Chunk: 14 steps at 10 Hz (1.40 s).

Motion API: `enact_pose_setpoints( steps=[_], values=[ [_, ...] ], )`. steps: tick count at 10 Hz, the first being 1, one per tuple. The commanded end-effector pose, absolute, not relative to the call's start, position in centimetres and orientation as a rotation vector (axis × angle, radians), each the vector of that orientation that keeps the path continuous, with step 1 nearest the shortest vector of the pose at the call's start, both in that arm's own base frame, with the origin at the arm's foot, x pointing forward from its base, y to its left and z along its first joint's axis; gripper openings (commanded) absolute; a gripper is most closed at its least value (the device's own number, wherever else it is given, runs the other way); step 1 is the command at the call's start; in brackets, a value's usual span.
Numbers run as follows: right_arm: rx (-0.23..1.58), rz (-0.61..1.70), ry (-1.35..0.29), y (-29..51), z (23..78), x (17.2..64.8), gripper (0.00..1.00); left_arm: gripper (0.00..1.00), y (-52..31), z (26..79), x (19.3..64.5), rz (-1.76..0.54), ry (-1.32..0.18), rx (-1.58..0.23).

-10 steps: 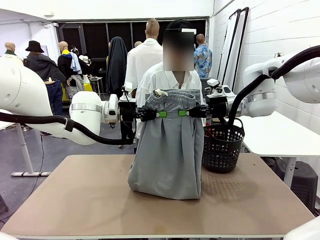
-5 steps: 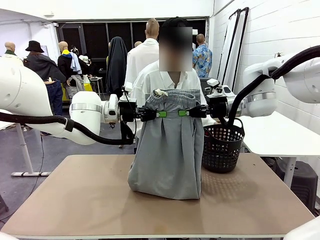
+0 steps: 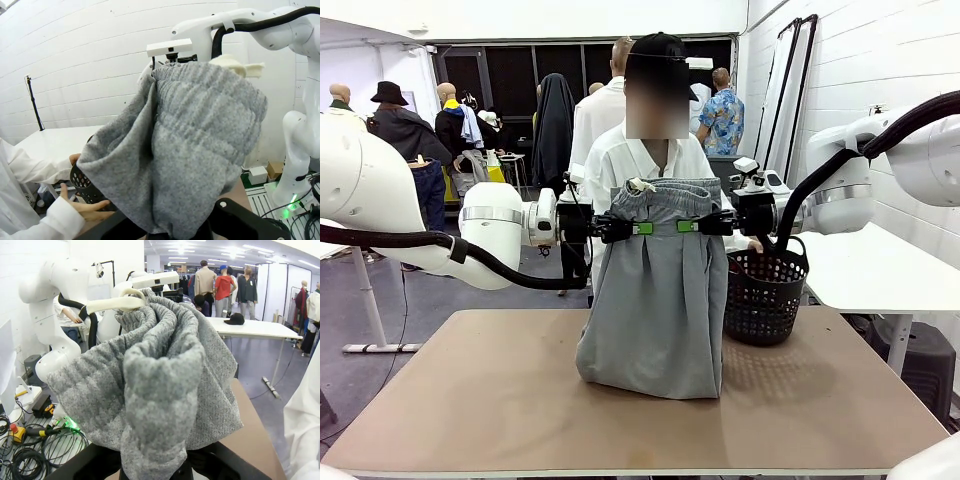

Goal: Fold the training pants.
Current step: Fold the Training pants in half.

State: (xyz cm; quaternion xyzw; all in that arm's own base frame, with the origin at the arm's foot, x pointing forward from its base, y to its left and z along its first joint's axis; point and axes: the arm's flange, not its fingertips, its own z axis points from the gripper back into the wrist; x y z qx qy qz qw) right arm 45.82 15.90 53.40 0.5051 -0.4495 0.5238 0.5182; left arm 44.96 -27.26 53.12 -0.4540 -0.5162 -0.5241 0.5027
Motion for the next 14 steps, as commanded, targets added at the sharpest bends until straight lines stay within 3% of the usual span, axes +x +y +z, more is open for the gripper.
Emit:
enact_pose_setpoints(
  steps=[1,14],
  values=[
    [1.213,1.262,-1.078,16.0,53.5,45.5,0.00,0.00,-27.2,53.3,44.8,-1.277,-1.263,-1.075],
    [1.228,1.343,-0.970,18.4,55.9,49.9,0.00,0.00,-23.8,55.2,45.1,-1.217,-1.244,-1.100]
  ],
)
